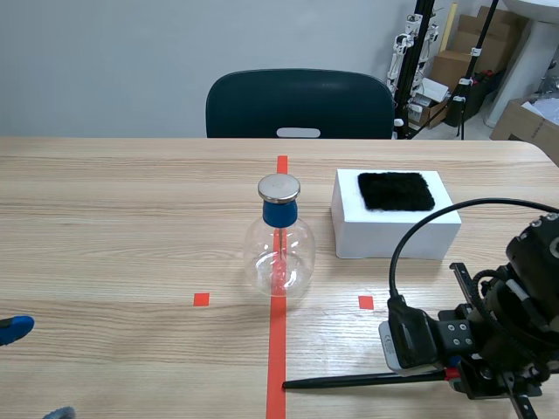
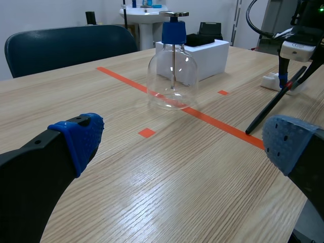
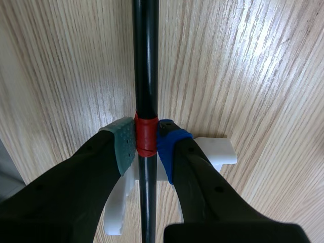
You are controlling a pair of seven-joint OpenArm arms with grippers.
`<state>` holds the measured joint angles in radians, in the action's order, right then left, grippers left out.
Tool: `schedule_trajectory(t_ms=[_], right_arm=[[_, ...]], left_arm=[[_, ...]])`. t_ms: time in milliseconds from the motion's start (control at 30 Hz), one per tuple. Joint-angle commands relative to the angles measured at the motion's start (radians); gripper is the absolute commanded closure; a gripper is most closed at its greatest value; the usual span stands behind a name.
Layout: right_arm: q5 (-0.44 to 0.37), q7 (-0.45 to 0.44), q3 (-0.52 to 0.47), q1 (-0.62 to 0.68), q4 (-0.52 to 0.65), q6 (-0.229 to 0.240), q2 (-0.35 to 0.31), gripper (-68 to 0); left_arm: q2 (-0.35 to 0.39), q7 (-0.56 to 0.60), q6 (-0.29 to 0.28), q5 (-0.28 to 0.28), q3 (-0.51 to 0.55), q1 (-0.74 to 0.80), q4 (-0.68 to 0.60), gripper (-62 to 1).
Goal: Do the electroscope experiment. pick up the black charging rod
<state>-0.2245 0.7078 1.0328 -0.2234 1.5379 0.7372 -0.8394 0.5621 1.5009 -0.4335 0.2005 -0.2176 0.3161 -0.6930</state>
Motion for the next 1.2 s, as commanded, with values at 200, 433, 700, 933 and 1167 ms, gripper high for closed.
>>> schedule_trajectory(t_ms=[200, 433, 700, 933, 1167], right_arm=[[0.018, -0.022, -0.005, -0.012, 0.011, 0.008, -0.020, 0.0], [0.014, -0.087, -0.008, -0.011, 0.074, 0.008, -0.092, 0.0], [0.003, -0.150, -0.117, 0.067, 0.223, 0.008, -0.221, 0.0], [0.046, -0.233, -0.344, 0.264, 0.388, -0.097, -0.335, 0.0], [0.298, -0.356, -0.584, 0.570, 0.518, -0.402, -0.339, 0.0]], left_arm=[[-0.005, 0.036, 0.001, -0.010, 0.001, -0.001, -0.009, -62.3], [-0.004, 0.041, 0.001, -0.010, 0.001, -0.001, -0.009, -62.3], [-0.004, 0.044, 0.002, -0.010, 0.001, -0.001, -0.009, -62.3], [-0.004, 0.044, 0.002, -0.010, 0.001, -0.001, -0.009, -62.3], [-0.004, 0.044, 0.002, -0.010, 0.001, -0.001, -0.009, -62.3]])
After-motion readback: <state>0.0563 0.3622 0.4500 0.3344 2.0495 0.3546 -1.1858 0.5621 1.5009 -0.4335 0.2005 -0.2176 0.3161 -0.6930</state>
